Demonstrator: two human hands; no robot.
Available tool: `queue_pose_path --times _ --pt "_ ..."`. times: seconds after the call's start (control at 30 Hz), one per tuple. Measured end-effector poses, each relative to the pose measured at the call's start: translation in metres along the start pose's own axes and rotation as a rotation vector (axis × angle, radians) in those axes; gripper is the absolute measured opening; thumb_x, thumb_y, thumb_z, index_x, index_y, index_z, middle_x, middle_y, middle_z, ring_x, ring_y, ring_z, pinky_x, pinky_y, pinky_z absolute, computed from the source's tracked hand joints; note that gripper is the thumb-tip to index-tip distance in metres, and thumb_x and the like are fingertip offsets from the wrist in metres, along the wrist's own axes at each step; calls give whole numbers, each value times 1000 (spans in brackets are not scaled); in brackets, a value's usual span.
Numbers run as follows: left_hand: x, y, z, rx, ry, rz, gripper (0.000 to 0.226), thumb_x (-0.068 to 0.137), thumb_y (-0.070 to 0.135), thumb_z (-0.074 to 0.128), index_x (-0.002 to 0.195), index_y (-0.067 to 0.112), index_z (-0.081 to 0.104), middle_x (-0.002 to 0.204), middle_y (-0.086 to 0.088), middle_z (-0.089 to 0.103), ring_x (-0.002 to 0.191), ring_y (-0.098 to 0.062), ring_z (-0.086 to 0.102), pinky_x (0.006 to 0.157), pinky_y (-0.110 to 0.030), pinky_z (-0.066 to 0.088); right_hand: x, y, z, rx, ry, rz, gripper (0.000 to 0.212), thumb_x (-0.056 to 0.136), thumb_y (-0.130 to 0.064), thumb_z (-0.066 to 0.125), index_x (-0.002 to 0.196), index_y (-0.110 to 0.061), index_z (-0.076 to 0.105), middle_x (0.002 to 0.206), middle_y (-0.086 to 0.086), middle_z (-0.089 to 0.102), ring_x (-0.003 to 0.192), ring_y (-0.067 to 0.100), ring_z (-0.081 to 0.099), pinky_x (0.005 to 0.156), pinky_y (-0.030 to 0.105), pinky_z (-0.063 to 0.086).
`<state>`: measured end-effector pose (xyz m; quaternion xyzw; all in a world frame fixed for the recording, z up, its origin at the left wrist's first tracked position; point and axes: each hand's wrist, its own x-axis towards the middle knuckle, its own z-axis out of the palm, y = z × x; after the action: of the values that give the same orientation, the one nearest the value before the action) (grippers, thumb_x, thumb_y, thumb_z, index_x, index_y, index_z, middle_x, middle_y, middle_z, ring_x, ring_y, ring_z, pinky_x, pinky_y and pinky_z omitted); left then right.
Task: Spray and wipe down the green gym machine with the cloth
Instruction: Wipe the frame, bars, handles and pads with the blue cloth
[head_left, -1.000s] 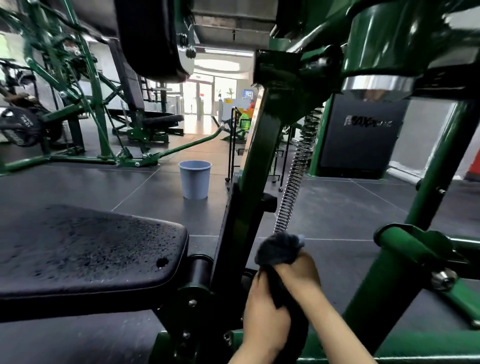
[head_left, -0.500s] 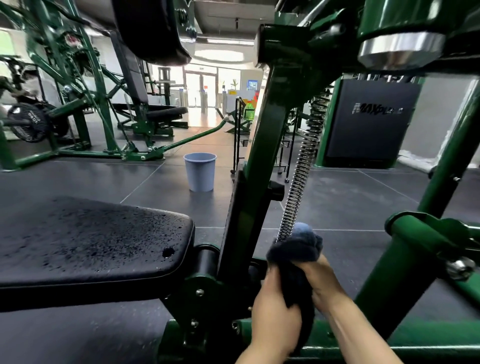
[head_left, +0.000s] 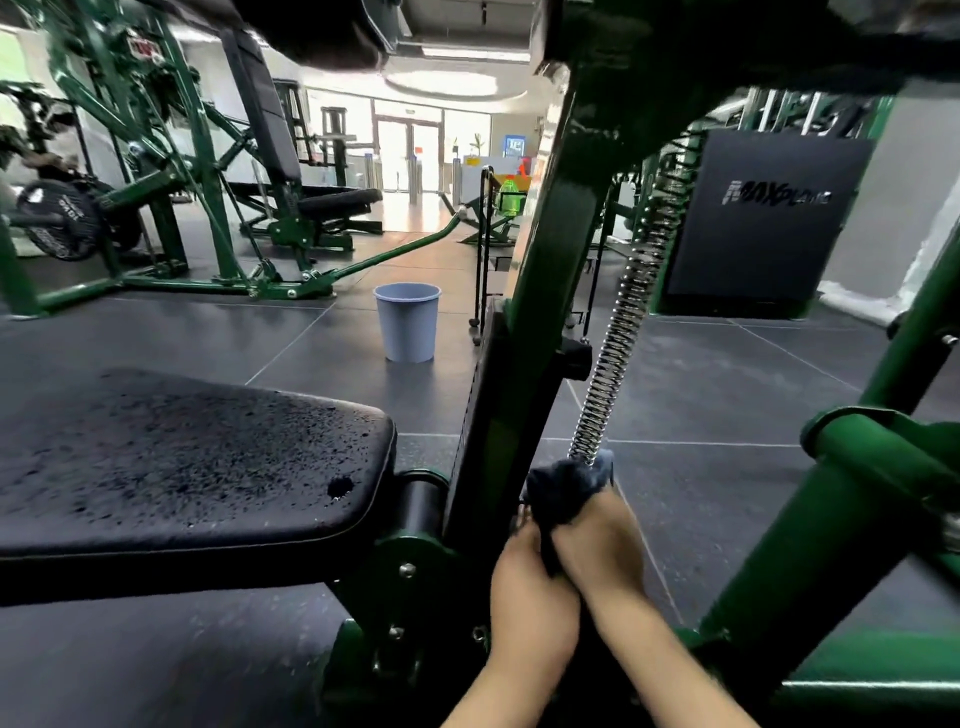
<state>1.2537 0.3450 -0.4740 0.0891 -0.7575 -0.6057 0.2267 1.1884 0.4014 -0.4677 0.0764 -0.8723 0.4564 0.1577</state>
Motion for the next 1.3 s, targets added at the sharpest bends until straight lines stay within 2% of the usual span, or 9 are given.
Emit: queue_pose_path --times 0.07,0.27,0.43,0.53,0.7,0.83,1.0,1.17,1.3 --pt "0 5 -6 58 -68 -20 28 85 -4 56 97 20 63 81 15 62 76 17 57 71 0 38 1 -2 -6 -73 -79 8 59 76 -69 51 102 -17 57 97 7 69 93 34 64 68 32 41" --pt "-7 14 -16 99 -141 -74 25 78 -2 50 76 19 63 58 19 60 60 13 53 62 -15 41 -1 -12 -42 -500 -252 -16 36 87 -51 50 109 -24 57 108 5 68 101 32 63 73 32 45" --pt "-18 8 -32 204 338 119 37 69 -4 51 72 33 44 74 12 52 76 -13 49 68 -21 33 -20 -30 -54 -413 -181 28 38 82 -46 57 95 -12 66 99 11 70 94 33 64 70 31 47" --pt "-12 2 -44 233 480 223 29 62 5 46 85 22 51 85 7 48 85 -17 47 77 -24 35 -33 -44 -28 -327 -335 3 56 67 -50 54 103 -8 65 110 13 65 106 31 60 87 32 49" --pt "-4 -4 -55 240 348 87 55 72 7 45 125 10 58 121 4 58 116 -17 53 94 -15 34 -31 -51 -12 -527 -433 -21 42 87 -20 52 123 0 51 128 17 55 119 33 54 96 33 42" --pt "-1 -1 -58 330 329 76 54 79 -1 54 129 19 58 124 5 63 116 -16 57 93 -26 41 -15 -53 -14 -574 -372 31 62 88 -13 54 142 -3 26 132 14 54 121 33 54 94 33 43" --pt "-2 5 -65 265 260 55 54 77 -5 51 124 21 62 118 7 66 111 -14 59 90 -24 43 -19 -49 -14 -566 -285 31 65 85 -16 54 145 -16 28 125 11 61 114 33 59 90 35 47" --pt "0 9 -70 241 230 61 53 77 -7 51 121 19 63 112 9 66 105 -12 61 89 -21 44 -12 -55 -42 -910 -312 51 40 89 -45 58 118 -18 61 117 2 66 109 25 63 81 28 47" --pt "-1 9 -64 243 252 56 51 75 -2 51 118 22 63 106 8 67 98 -17 63 87 -33 49 -28 -63 -23 -742 -112 -59 52 80 -39 70 118 -9 50 108 7 67 98 26 67 74 30 52"
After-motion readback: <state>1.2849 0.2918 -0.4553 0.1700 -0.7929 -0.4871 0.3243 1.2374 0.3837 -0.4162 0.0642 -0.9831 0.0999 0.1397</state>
